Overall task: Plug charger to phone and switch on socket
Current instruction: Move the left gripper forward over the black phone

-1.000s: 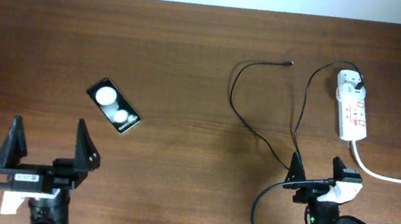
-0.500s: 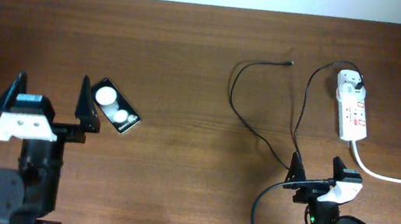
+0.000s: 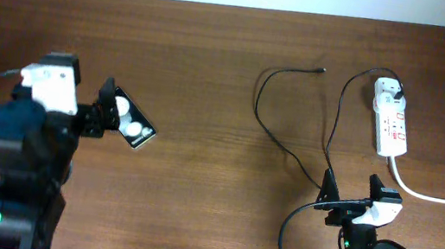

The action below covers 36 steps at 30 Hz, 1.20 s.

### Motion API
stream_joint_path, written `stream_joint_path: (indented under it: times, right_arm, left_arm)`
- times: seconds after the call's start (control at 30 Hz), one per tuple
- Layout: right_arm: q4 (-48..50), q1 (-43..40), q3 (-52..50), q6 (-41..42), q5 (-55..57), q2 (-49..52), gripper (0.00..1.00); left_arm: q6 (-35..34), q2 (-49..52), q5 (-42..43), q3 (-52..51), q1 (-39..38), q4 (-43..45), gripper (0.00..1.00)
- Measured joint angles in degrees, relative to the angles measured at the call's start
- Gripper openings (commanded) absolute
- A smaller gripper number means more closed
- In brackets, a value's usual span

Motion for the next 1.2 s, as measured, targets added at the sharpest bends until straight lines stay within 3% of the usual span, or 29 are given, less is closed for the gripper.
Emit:
stream_joint_path:
  times: [0.23, 0.43, 0.67, 1.0, 1.2]
  right_arm:
    - [0.0, 0.0, 0.0, 0.0, 0.0, 0.0, 0.99]
    - [0.0, 0.0, 0.0, 0.02, 0.0, 0.0, 0.99]
    - [0.0, 0.0, 0.0, 0.02, 0.0, 0.0, 0.99]
    - [0.02, 0.0, 0.0, 0.02, 0.0, 0.0, 0.99]
    - [0.0, 0.0, 0.0, 0.02, -0.02, 0.0, 0.99]
  left_arm:
    - [-1.55, 14.88, 4.9, 8.13, 0.0, -8.48, 0.99]
    - [-1.57, 23.74, 5.75, 9.05, 0.0, -14.23, 0.99]
    - [-1.57, 27.41, 7.37, 9.25, 0.0, -23.26, 0.99]
    - [-2.14, 28.22, 17.07, 9.25, 0.0, -23.74, 0.99]
    - [-12.66, 28.22, 12.26, 9.25, 0.0, -23.76, 0.99]
